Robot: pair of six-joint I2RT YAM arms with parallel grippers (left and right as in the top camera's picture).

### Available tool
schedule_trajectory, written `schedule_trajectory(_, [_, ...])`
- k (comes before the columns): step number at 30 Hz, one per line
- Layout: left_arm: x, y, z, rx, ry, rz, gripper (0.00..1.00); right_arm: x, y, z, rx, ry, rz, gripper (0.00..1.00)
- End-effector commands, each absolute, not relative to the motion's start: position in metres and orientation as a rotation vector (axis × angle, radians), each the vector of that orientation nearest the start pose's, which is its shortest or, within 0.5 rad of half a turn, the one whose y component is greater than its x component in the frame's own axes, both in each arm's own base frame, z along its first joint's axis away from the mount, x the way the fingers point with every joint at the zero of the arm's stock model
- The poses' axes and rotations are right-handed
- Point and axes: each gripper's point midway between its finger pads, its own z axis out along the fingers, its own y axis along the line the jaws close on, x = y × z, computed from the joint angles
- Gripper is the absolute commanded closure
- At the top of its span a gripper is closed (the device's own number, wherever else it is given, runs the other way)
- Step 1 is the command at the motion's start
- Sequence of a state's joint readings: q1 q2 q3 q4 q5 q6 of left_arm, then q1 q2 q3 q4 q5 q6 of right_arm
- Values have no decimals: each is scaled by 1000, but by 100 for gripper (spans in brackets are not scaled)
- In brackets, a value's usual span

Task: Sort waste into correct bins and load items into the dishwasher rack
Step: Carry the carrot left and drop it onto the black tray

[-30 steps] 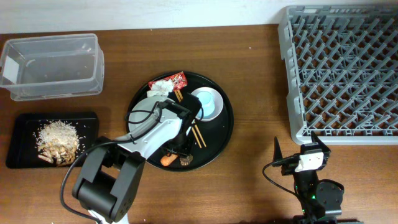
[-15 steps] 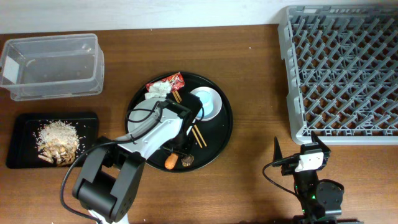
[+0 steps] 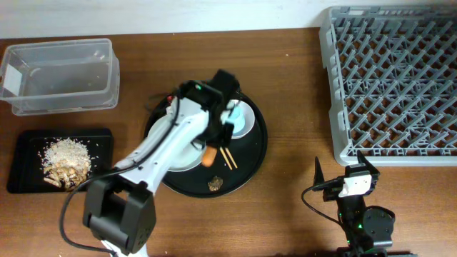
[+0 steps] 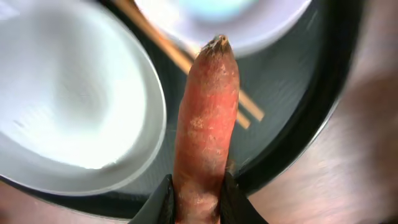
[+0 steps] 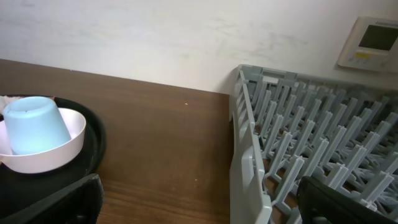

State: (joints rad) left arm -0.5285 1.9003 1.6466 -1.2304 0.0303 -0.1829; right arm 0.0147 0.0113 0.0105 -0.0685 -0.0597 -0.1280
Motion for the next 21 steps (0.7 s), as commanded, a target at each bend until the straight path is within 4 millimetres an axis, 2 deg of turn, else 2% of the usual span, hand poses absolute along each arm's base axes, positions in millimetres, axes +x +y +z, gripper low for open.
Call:
schedule_trajectory(1, [379, -172, 155, 284, 2904, -163, 92, 246, 12, 156, -149, 1639, -43, 2])
schedule_trajectory(4, [420, -135, 178, 63, 2801, -190, 92, 246, 12, 156, -149, 1639, -43, 2])
schedule_trajectory(6, [444, -104, 185, -83, 2730, -196, 92, 246, 12, 156, -149, 1639, -43, 2])
schedule_trajectory(11, [508, -22, 212, -320, 2467, -188, 92, 246, 12, 156, -149, 1639, -43, 2])
schedule_trajectory(14, [539, 20, 227, -415, 2311, -175, 92, 246, 12, 156, -149, 1639, -43, 2])
schedule_trajectory(17, [557, 60, 222, -579, 2219, -165, 92, 246, 12, 156, -149, 1639, -43, 2])
schedule_trajectory(20, [569, 96, 206, -681, 2167, -92, 92, 246, 12, 156, -149, 1639, -43, 2])
schedule_trajectory(21, [574, 115, 195, -720, 2144, -36, 92, 246, 12, 156, -149, 1639, -43, 2])
